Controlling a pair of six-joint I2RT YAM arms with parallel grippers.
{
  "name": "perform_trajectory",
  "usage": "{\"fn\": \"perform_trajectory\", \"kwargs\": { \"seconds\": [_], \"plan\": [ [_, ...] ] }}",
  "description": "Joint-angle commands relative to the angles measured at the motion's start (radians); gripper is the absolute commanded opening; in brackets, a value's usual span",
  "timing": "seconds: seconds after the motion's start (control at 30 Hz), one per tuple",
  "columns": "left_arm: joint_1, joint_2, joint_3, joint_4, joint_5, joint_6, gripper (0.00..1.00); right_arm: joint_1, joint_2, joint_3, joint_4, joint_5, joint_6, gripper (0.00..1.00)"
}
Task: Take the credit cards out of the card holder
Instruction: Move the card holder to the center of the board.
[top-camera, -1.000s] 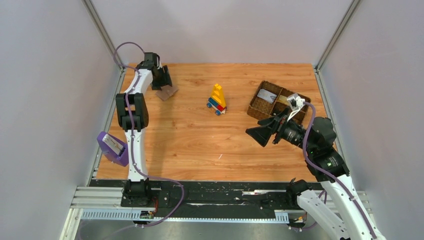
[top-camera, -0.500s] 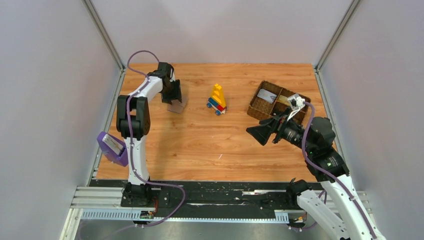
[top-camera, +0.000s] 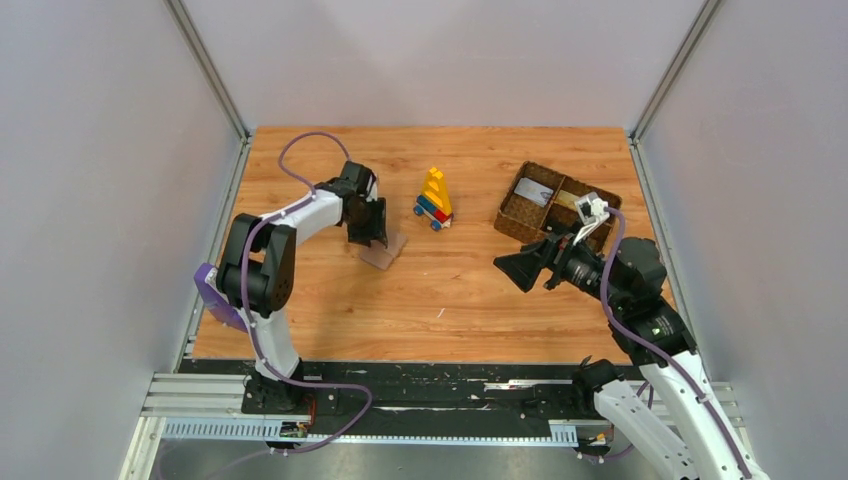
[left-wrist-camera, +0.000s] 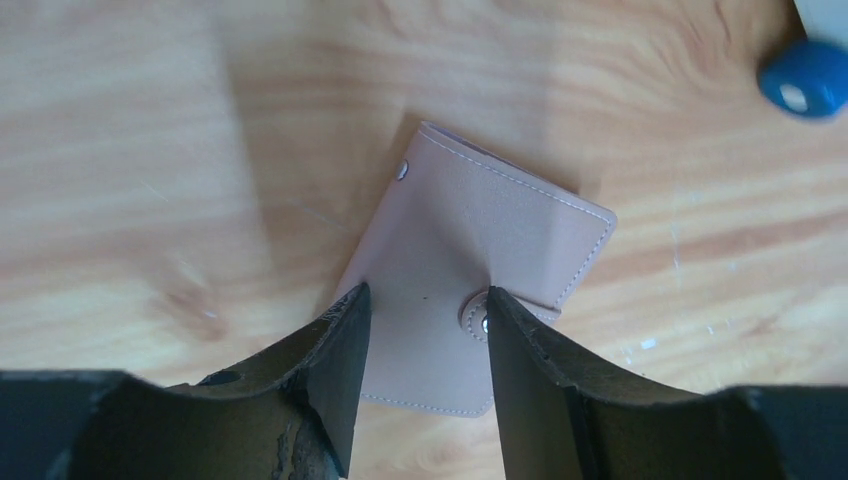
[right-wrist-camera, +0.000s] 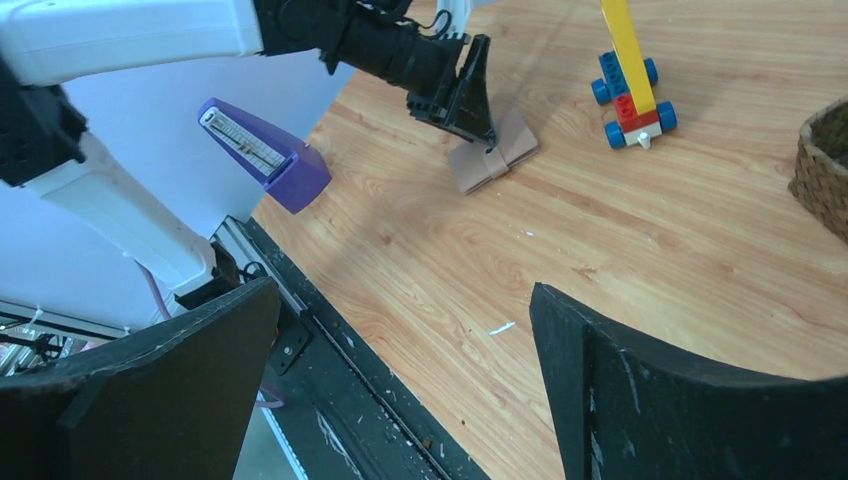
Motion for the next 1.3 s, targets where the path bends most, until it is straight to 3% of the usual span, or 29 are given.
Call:
{"fn": "perform_trajectory", "kwargs": {
  "seconds": [0.0, 0.17, 0.43, 0.73, 0.97, 1.1, 1.27],
  "plan": [
    [-0.057, -0.085, -0.174, 0.055, 0.095, -0.092, 0.54, 0.0, -0.015, -0.029, -0.015, 0.04, 0.03, 0.99],
    [-0.143, -0.241, -0.337, 0.184, 0.152, -0.234, 0.52, 0.001, 0.014, -0.044, -0.037, 0.093, 0.085, 0.97],
    [-0.219, -0.406, -0.401, 0.225, 0.169, -0.304, 0.53, 0.0, 0.118, -0.029, -0.066, 0.166, 0.168, 0.87],
    [-0.219, -0.57, -0.234, -0.004, 0.037, -0.109, 0.65, 0.018, 0.252, -0.016, -0.057, 0.197, 0.236, 0.66],
    [-0.219, -0.667, -0.1, -0.157, -0.052, 0.042, 0.77, 0.186, 0.463, 0.053, -0.033, 0.312, 0.23, 0.5],
    [-0.218, -0.724, -0.085, -0.21, -0.118, 0.091, 0.81, 0.296, 0.646, 0.131, -0.002, 0.38, 0.237, 0.5],
    [-0.219, -0.821, -0.169, -0.219, -0.319, 0.147, 0.81, 0.414, 0.874, 0.274, 0.003, 0.494, 0.223, 0.48]
  ]
}}
